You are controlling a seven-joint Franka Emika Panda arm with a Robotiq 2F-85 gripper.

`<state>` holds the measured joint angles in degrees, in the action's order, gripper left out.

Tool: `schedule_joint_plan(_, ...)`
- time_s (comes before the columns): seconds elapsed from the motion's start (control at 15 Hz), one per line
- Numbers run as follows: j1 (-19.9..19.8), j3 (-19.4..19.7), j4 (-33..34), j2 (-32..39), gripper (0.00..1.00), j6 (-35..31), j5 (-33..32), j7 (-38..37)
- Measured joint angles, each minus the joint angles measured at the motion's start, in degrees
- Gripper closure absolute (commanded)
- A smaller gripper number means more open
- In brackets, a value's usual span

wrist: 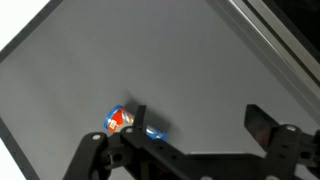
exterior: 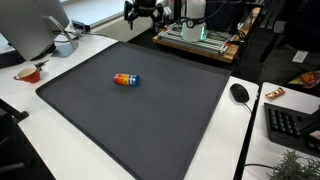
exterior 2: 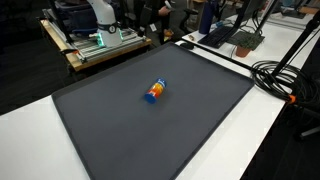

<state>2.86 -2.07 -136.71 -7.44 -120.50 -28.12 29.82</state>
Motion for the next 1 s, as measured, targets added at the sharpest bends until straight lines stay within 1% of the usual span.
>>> schedule_joint_plan(0.33, 1.6, -2.1, 1.2, 6.0, 0.0, 0.4, -4.0, 3.1)
schedule_joint_plan(0.73, 1.7, -2.4, 1.9, 7.0, 0.0, 0.6, -4.8, 5.1)
schedule_joint_plan(1.0, 2.5, -3.7, 2.1, 10.9, 0.0, -2.5, -10.2, 8.7)
